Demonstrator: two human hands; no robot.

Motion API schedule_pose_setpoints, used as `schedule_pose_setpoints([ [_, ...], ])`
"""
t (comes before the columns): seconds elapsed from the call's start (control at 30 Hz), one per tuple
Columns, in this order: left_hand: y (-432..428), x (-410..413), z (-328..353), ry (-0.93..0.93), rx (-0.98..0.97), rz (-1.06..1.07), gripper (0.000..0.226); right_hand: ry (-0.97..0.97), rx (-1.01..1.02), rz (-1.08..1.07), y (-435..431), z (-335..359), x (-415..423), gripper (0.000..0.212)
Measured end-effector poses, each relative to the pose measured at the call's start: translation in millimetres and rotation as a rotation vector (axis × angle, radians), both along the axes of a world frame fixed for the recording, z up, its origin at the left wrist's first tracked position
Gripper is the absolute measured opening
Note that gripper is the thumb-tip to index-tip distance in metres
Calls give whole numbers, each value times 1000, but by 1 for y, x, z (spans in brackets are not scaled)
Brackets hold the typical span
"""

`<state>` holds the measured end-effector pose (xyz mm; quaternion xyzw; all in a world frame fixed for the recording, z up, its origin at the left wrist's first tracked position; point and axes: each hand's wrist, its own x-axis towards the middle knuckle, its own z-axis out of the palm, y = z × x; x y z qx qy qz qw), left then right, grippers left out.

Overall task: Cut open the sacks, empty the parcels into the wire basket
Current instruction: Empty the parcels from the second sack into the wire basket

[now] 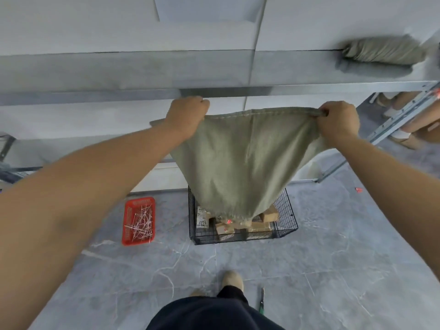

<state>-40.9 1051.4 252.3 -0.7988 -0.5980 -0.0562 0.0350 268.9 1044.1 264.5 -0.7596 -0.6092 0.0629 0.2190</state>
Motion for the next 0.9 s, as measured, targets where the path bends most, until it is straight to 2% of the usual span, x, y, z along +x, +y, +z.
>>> schedule_pose_setpoints([
  [0.1,0,3,17,76,86,-57,9,-6,125,-68,-4,13,6,31],
  [0.2,-1,5,37,117,75,2,16,-70,-9,-27,-11,23,2,30],
  [0.33,6,-1,63,-27,154,85,17,-71,171,-83,-6,55,-1,27],
  [0.43,0,-8,59,36,2,-41,17,-146,30,-36,-10,60,-5,25],
  [0.6,-4,-22,69,-112,165,15,17,-149,146,-39,-19,76,-11,27],
  [0.7,-10,-24,65,-81,56,-34,17,-216,49,5,-26,77,-16,25],
  [0.8,-13,-27,63,-223,95,38,18,-179,154,-24,-30,81,-16,22],
  [0.9,-16,-30,68,-218,72,50,19,-224,132,9,-36,89,-19,21],
])
